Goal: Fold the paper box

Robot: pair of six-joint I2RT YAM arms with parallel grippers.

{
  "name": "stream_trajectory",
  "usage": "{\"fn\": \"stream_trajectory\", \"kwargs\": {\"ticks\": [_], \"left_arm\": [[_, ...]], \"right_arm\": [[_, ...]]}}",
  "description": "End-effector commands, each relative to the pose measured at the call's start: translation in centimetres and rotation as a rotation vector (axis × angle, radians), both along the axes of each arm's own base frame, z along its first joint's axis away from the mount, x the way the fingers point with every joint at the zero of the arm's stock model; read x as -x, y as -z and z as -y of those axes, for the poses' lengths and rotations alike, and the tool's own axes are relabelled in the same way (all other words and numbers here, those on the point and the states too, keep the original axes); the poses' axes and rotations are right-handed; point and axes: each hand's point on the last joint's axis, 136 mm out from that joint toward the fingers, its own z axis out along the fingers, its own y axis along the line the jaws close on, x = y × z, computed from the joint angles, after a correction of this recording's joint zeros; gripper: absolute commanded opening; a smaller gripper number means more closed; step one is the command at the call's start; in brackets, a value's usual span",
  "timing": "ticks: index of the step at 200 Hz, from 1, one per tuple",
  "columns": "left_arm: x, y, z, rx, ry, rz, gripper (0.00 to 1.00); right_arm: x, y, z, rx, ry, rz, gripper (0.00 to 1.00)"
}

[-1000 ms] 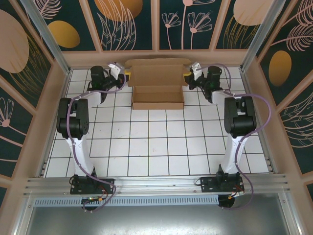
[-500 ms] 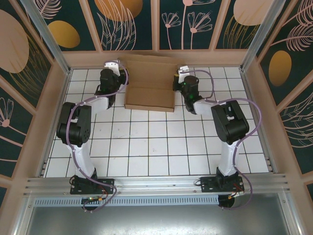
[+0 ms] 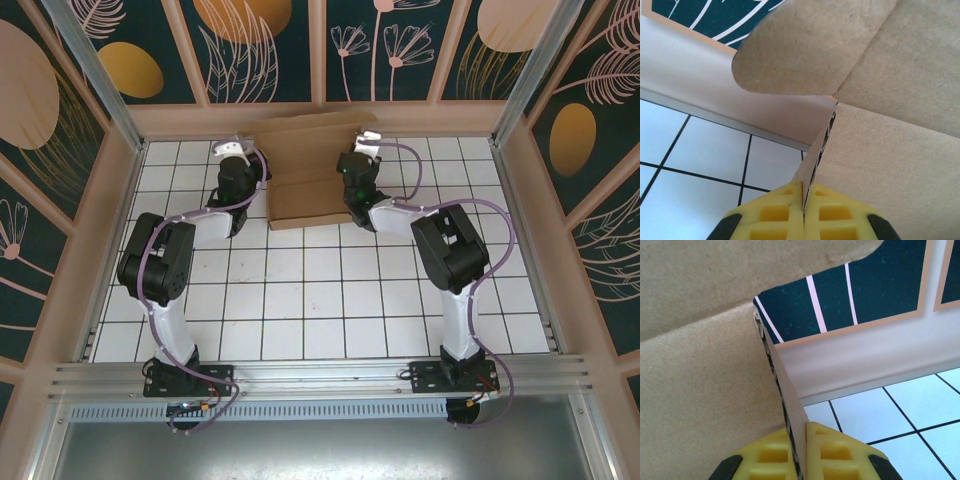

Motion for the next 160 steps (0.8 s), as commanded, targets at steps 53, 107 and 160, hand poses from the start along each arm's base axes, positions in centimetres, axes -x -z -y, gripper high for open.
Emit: {"fn": "stream_trajectory", "kwargs": {"ticks": [53, 107, 160], "left_arm": [[3.6, 1.5, 2.7, 0.199, 0.085, -0.003, 0.09], [6.1, 2.8, 1.6, 0.176, 0.068, -0.028, 0.08], [9.0, 5.8, 0.6, 0.198, 0.056, -0.091, 0.08]], "right_arm": [[3.5, 1.2, -1.8, -0.194, -0.126, 0.091, 0.0], [7.1, 2.0, -1.6, -0.192, -0.237, 0.11, 0.0], [10.2, 5.3, -0.8, -0.208, -0.248, 0.055, 0.0]]}}
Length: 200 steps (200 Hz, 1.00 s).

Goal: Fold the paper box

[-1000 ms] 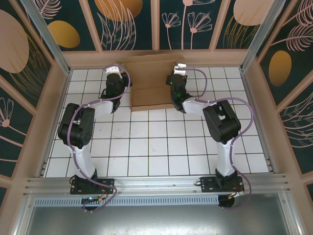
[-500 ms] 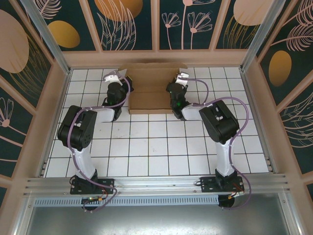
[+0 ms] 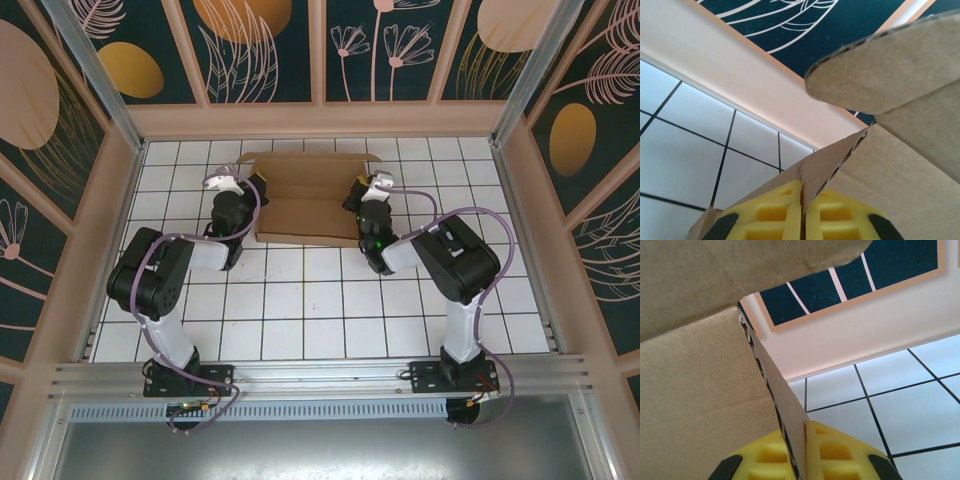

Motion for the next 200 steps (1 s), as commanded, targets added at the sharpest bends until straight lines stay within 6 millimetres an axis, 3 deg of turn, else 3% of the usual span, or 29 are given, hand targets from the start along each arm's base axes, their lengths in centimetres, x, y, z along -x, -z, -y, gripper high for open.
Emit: {"fn": "stream_trajectory", "kwargs": {"ticks": [1, 43, 104, 133, 174, 200], "left_arm": [[2.1, 4.3, 0.7, 0.009, 0.044, -0.135, 0.08], [3.9, 5.7, -0.2, 0.019, 0.022, -0.187, 0.1], [5.5, 8.6, -0.8, 0.036, 0.011, -0.291, 0.12], [5.8, 8.9, -0.9, 0.036, 0.008, -0.309, 0.13], [5.6, 8.4, -0.7, 0.033, 0.018, -0.304, 0.15], [5.8, 8.9, -1.0, 0.024, 0.004, -0.314, 0.15]], "right_arm": [[2.0, 1.2, -1.3, -0.044, -0.073, -0.024, 0.0], [4.7, 3.2, -1.4, -0.004, -0.119, -0.061, 0.0], [6.8, 4.7, -1.7, -0.01, -0.133, -0.096, 0.08], [7.0, 4.2, -2.7, -0.022, -0.143, -0.087, 0.11], [7.0, 2.2, -4.5, -0.07, -0.162, -0.066, 0.27], [7.2, 1.8, -4.7, -0.135, -0.174, -0.071, 0.3]]}}
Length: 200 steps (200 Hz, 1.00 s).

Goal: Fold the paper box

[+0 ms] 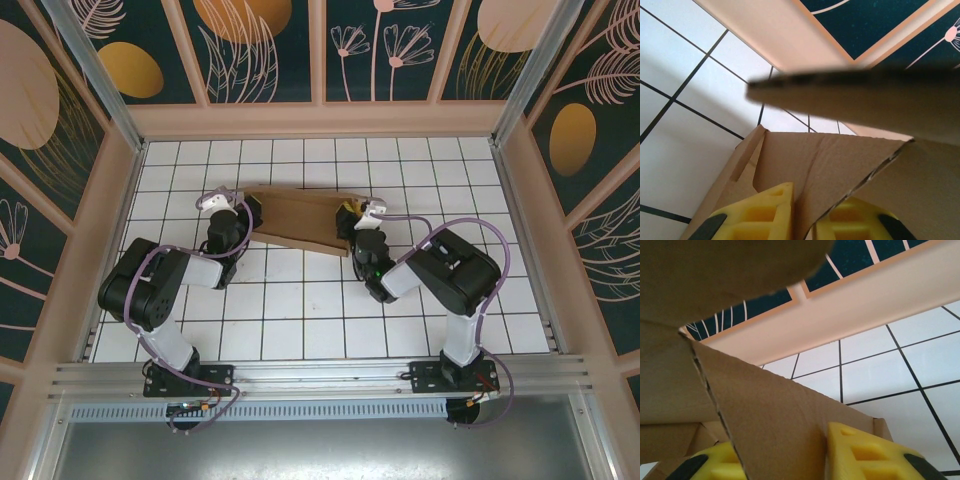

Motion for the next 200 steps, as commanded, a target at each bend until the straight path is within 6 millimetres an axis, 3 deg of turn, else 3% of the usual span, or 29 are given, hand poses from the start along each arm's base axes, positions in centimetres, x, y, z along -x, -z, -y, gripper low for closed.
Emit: {"fn": "stream_trajectory", "kwargs": {"ticks": [1, 50, 55, 69, 109, 142, 160, 200], "left_arm": [[1.9, 4.4, 0.5, -0.036, 0.04, -0.157, 0.15], [1.4, 3.7, 0.6, -0.061, 0.044, -0.147, 0.16], [1.2, 2.4, 0.7, -0.06, 0.047, -0.118, 0.16], [0.8, 1.7, 0.9, -0.075, 0.053, -0.111, 0.16], [0.3, 0.4, 1.2, -0.086, 0.067, -0.087, 0.16], [0.1, -0.2, 1.3, -0.113, 0.071, -0.076, 0.17], [0.1, 0.0, 1.3, -0.12, 0.074, -0.08, 0.17], [1.4, 2.5, 0.1, -0.091, 0.024, -0.136, 0.12]], "right_arm": [[0.7, -0.1, -1.6, -0.062, -0.054, -0.038, 0.3], [0.9, -1.9, -3.0, -0.108, -0.135, -0.048, 0.35], [0.8, -2.1, -3.1, -0.112, -0.14, -0.054, 0.35], [0.6, -2.5, -3.3, -0.14, -0.149, -0.075, 0.35], [-0.6, -3.4, -3.8, -0.277, -0.197, -0.169, 0.36], [-1.4, -4.1, -4.1, -0.285, -0.217, -0.189, 0.36], [-1.4, -3.2, -4.4, -0.243, -0.23, -0.204, 0.36], [-0.1, 1.4, -3.7, -0.154, -0.243, -0.249, 0.36]]}}
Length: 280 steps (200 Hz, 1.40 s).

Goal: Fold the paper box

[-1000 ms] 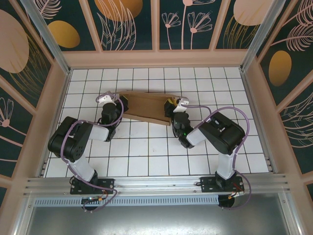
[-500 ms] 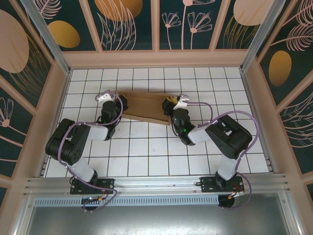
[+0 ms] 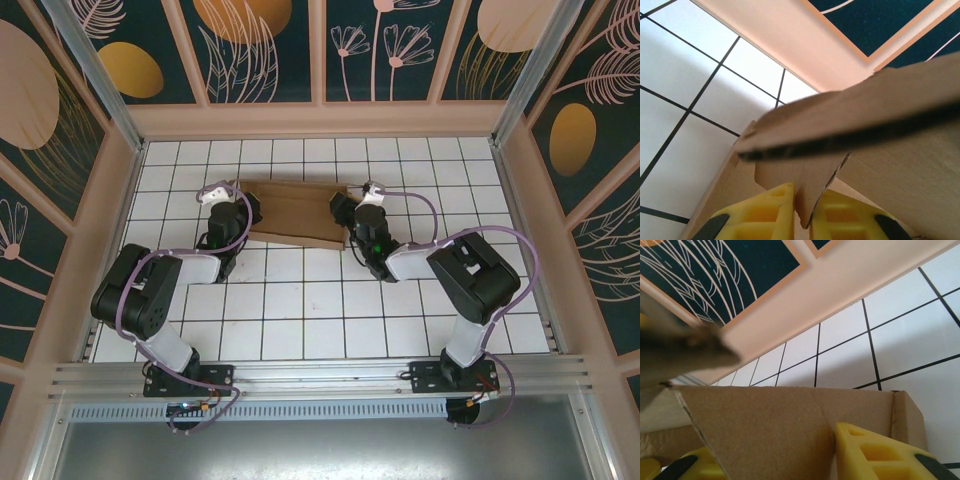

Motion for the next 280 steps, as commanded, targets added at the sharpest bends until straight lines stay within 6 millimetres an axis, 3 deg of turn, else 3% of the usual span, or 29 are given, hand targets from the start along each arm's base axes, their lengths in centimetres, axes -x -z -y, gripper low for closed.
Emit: {"fn": "stream_trajectory", "kwargs": {"ticks": [1, 35, 69, 97, 139, 187, 207, 230, 243, 263, 280], "left_arm": [[1.8, 3.1, 0.6, 0.003, 0.039, -0.093, 0.12], [3.1, 4.8, -0.1, 0.021, 0.013, -0.142, 0.1], [3.8, 5.9, -1.0, -0.01, -0.018, -0.179, 0.11], [3.9, 6.3, -0.9, -0.031, -0.01, -0.185, 0.12], [3.3, 5.7, -0.6, -0.04, 0.006, -0.168, 0.11], [3.7, 3.5, -0.4, -0.006, 0.018, -0.134, 0.25], [4.7, 3.3, -1.1, 0.02, -0.006, -0.142, 0.34], [5.6, 3.0, -1.1, 0.027, 0.007, -0.157, 0.47], [6.1, 2.9, -0.9, 0.012, 0.03, -0.178, 0.48], [7.4, 2.3, -1.1, -0.015, 0.054, -0.201, 0.47], [8.9, 1.9, -2.6, -0.061, 0.005, -0.267, 0.44]], "right_arm": [[2.0, 2.3, -1.8, 0.024, -0.126, -0.02, 0.36], [3.5, 4.4, -0.5, 0.037, -0.127, -0.016, 0.36], [4.2, 4.6, 0.0, 0.05, -0.136, 0.004, 0.38], [5.0, 2.9, 1.0, 0.084, -0.135, 0.086, 0.46], [7.9, -0.4, 4.8, 0.063, -0.098, 0.21, 0.49], [9.5, -3.0, 9.8, 0.111, 0.074, 0.268, 0.47], [9.6, -4.7, 10.9, 0.151, 0.124, 0.294, 0.44], [8.7, -6.9, 10.4, 0.224, 0.108, 0.272, 0.45], [7.8, -8.1, 10.3, 0.265, 0.108, 0.238, 0.46], [7.1, -10.2, 11.4, 0.264, 0.174, 0.249, 0.35], [5.9, -11.1, 12.3, 0.225, 0.192, 0.196, 0.38]]}}
